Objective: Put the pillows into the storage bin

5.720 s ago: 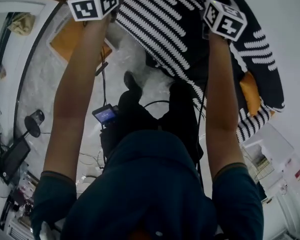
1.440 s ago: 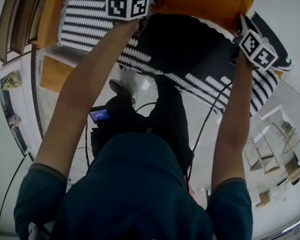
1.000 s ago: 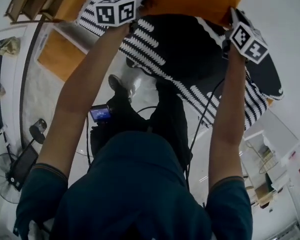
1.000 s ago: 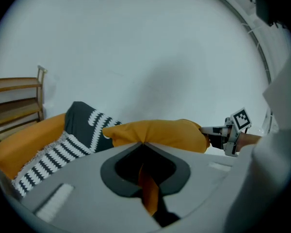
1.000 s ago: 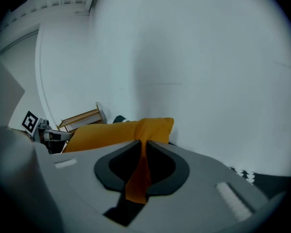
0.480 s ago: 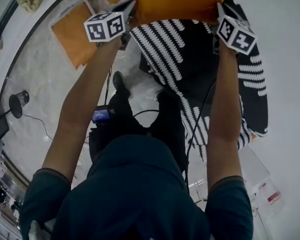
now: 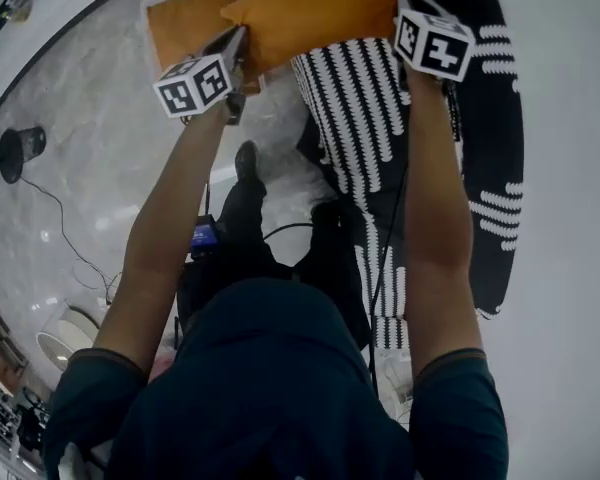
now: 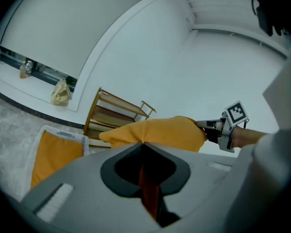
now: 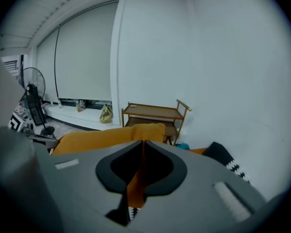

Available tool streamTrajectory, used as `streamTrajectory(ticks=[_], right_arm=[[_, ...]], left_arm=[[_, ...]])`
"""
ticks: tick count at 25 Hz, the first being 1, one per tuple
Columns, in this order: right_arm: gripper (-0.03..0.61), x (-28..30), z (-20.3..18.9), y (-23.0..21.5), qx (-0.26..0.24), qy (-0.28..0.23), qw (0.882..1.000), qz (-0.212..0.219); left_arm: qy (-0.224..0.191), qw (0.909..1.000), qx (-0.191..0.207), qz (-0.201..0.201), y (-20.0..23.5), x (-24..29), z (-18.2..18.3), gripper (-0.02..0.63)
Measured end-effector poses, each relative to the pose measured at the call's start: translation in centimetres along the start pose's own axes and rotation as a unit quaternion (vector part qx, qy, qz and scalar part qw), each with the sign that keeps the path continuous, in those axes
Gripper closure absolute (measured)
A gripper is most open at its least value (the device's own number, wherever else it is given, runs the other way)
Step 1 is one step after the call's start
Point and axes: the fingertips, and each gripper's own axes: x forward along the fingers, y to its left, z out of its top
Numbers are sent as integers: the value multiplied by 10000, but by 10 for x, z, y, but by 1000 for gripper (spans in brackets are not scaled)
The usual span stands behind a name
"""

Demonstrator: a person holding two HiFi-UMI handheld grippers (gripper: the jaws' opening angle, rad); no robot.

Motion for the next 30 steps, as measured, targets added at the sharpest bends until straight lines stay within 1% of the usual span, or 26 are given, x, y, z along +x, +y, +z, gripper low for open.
streamTrajectory(ticks=[5, 9, 11, 14, 18, 20, 22, 28, 30], right_arm=[[557, 64, 31, 91, -457, 170, 9982, 358], [557, 114, 49, 165, -963, 263, 9922, 748], [558, 137, 55, 200, -1274, 248, 9867, 979], [558, 172, 58, 245, -1774, 229, 9753, 1294], [558, 219, 47, 299, -2322, 360, 9572, 1691], [558, 234, 41, 318, -2484, 412, 9502, 1838], [558, 241, 37, 328, -2548, 452, 9469, 1908], [558, 243, 29, 335, -2530, 551, 9461, 1947], [556, 243, 26, 337, -2523, 587, 9458, 1957]], left_arm=[[-221, 9975, -491, 448, 77, -45, 5, 607], [-383, 9911, -978, 811, 126, -77, -7, 607], [-432, 9869, -1202, 984, 145, -90, -16, 607], [-470, 9811, -1464, 1176, 169, -102, -28, 607], [-392, 9753, -1708, 1342, 199, -107, -50, 607], [-322, 9727, -1802, 1429, 213, -107, -63, 607], [-250, 9696, -1897, 1523, 225, -109, -77, 607], [-152, 9619, -2129, 1708, 239, -99, -112, 606], [-114, 9600, -2114, 1831, 243, -95, -121, 603]])
